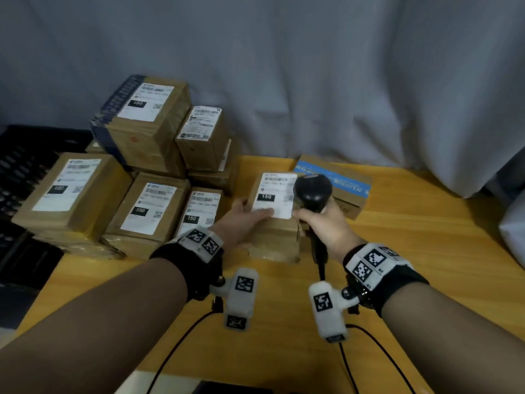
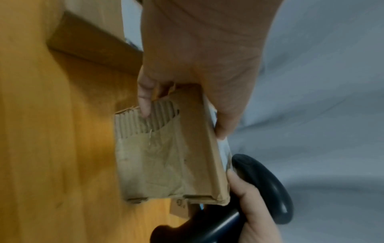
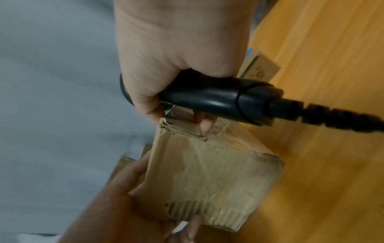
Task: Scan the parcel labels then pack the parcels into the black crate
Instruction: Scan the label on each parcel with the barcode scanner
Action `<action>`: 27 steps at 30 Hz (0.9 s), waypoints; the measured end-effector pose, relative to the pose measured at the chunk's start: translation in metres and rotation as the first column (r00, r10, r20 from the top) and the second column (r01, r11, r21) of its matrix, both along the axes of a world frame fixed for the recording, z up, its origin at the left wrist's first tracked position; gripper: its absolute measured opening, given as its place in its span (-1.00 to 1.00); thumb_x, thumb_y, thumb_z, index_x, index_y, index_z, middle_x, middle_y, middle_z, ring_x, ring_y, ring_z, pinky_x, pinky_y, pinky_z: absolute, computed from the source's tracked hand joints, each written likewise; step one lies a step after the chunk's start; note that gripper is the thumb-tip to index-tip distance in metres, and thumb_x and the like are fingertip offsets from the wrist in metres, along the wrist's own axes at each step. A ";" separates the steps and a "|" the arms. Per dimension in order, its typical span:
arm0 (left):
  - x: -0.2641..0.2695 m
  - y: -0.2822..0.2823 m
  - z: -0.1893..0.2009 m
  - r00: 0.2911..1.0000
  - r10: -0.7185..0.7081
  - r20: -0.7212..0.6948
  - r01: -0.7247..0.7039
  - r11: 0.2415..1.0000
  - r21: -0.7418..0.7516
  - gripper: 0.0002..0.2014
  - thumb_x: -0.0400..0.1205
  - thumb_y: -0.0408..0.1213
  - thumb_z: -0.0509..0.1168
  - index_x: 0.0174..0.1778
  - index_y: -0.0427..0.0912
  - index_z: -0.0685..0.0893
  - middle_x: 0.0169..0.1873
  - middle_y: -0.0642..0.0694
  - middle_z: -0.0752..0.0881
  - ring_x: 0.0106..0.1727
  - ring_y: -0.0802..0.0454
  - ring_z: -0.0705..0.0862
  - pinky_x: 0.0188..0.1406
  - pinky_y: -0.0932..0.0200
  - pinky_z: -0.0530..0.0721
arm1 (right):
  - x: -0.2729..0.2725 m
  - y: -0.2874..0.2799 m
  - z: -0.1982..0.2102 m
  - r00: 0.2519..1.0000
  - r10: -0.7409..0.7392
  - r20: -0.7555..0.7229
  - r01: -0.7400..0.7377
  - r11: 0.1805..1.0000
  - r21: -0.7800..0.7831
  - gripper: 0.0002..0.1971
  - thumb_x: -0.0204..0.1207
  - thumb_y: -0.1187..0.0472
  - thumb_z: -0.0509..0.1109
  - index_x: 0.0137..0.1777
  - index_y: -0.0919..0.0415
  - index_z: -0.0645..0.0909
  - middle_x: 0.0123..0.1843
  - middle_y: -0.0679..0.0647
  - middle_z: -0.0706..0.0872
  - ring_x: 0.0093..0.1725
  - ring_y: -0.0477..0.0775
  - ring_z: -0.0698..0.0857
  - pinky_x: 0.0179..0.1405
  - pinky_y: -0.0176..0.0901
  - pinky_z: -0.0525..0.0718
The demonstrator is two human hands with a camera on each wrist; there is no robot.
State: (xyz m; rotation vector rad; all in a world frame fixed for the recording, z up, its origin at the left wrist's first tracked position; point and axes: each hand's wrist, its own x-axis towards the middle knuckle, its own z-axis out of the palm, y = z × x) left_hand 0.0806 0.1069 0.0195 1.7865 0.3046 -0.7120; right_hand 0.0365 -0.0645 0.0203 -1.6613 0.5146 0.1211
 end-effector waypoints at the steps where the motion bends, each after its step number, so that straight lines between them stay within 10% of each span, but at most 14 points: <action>1: 0.002 0.011 0.008 0.998 0.041 0.040 -0.041 0.999 0.002 -0.28 0.52 0.00 0.45 0.55 -0.01 0.28 0.34 -0.07 0.57 0.16 -0.08 0.62 0.07 -0.10 0.74 | 0.004 0.009 0.009 0.998 -0.014 0.055 0.014 1.000 0.002 -0.58 0.44 0.32 0.53 0.27 0.12 0.53 -0.09 0.06 0.74 -0.30 0.00 0.70 -0.33 -0.17 0.74; 7: 0.016 0.096 0.058 0.954 0.023 0.299 -0.064 0.990 0.126 -0.44 0.59 0.07 0.36 0.41 -0.11 0.39 0.12 -0.01 0.63 0.02 -0.01 0.68 -0.31 0.02 0.76 | 0.029 0.083 0.051 0.967 0.128 0.218 -0.131 0.991 -0.001 -0.75 0.49 0.36 0.46 0.06 0.04 0.58 -0.14 -0.06 0.73 -0.16 -0.14 0.70 -0.28 -0.31 0.65; 14: 0.036 0.198 0.083 0.874 -0.259 0.411 -0.064 0.778 0.625 -0.42 0.59 0.19 0.27 0.37 -0.15 0.43 0.21 -0.12 0.64 0.12 -0.11 0.63 0.02 0.02 0.58 | 0.054 0.186 0.049 0.944 0.198 0.265 -0.205 0.979 -0.001 -0.73 0.43 0.34 0.46 0.10 0.12 0.59 -0.18 -0.03 0.72 -0.14 -0.07 0.71 -0.13 -0.17 0.63; 27: 0.056 0.223 0.075 0.767 -0.473 0.433 -0.028 0.650 0.759 -0.54 0.62 -0.12 0.34 0.43 -0.13 0.49 0.41 -0.24 0.45 0.39 -0.24 0.46 0.36 -0.06 0.46 | 0.059 0.229 0.041 0.943 0.285 0.174 -0.266 0.956 -0.124 -0.49 0.46 0.37 0.43 0.40 0.18 0.43 0.05 0.15 0.69 0.10 0.15 0.68 0.06 -0.04 0.66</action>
